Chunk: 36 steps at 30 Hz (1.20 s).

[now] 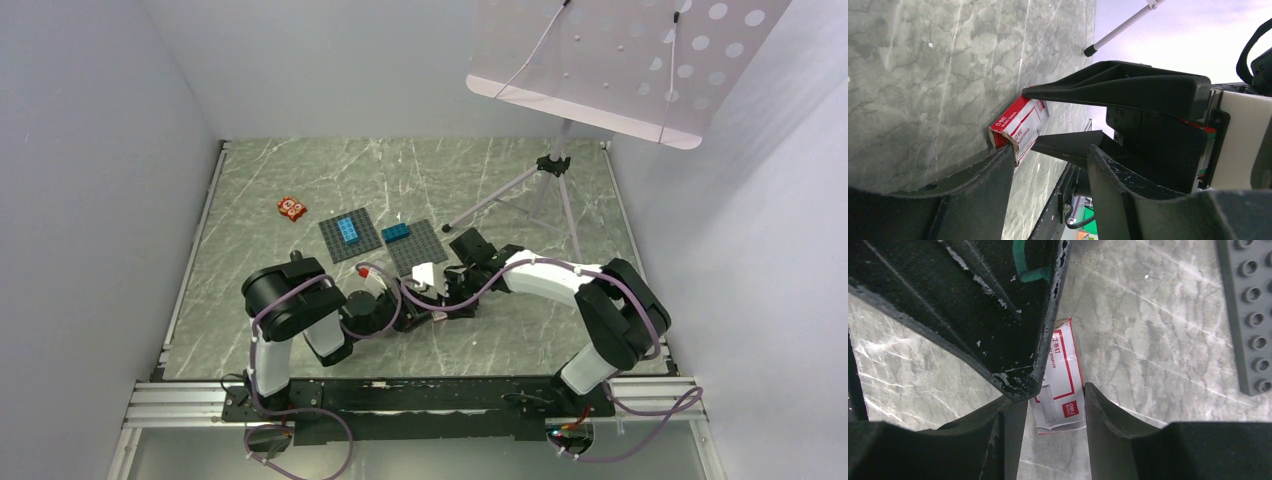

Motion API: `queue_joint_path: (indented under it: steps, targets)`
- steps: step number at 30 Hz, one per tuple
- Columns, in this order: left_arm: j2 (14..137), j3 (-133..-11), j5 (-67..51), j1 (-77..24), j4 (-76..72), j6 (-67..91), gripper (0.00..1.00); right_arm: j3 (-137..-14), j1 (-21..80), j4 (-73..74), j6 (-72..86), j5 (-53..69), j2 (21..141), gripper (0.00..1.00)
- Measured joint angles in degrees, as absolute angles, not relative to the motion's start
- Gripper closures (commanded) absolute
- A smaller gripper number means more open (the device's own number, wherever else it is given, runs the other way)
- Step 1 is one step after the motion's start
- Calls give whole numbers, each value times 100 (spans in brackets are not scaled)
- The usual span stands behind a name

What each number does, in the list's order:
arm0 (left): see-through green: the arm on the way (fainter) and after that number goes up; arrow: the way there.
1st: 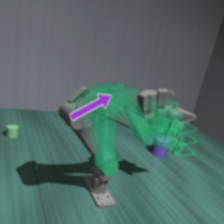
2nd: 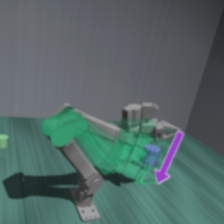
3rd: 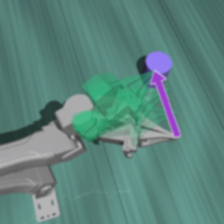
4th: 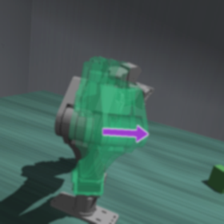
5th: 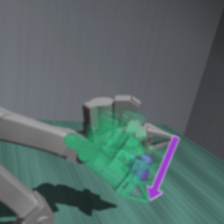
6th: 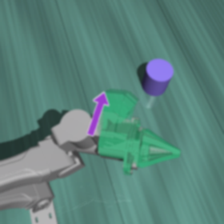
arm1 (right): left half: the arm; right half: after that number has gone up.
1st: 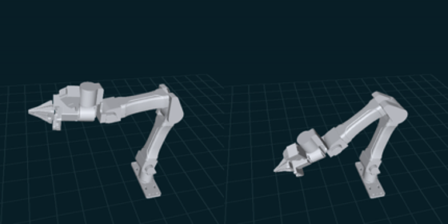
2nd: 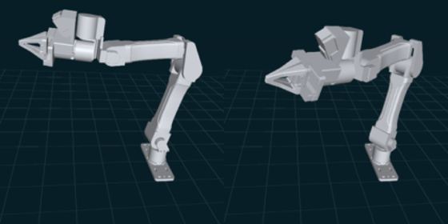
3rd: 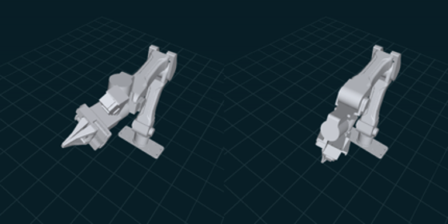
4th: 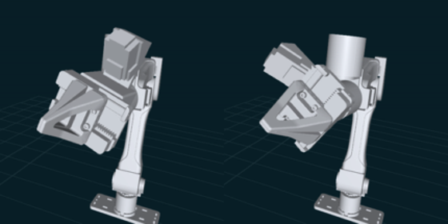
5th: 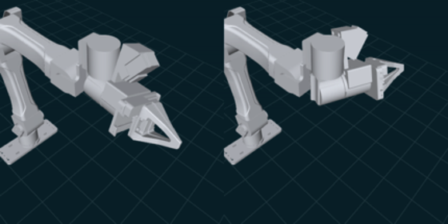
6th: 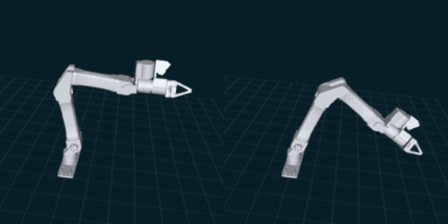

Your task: Load the staples into the stapler

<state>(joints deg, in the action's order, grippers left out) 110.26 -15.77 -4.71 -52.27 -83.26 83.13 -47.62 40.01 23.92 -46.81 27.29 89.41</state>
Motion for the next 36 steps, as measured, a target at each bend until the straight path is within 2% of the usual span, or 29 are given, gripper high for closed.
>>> queue_joint_path:
  steps: [17, 30, 36]
  targets:
    - [11150, -1837, -668, -5231, -8337, 8436, 40, -5028, 4082, 2561, -4580, 2877, 9301, 46]
    - [11227, -1706, -674, -5253, -8379, 8527, 41, -5078, 3675, 2641, -4611, 3280, 9231, 27]
    - [11395, -1704, -676, -5256, -8379, 8530, 41, -5043, 3297, 2788, -5315, 3347, 8958, 20]
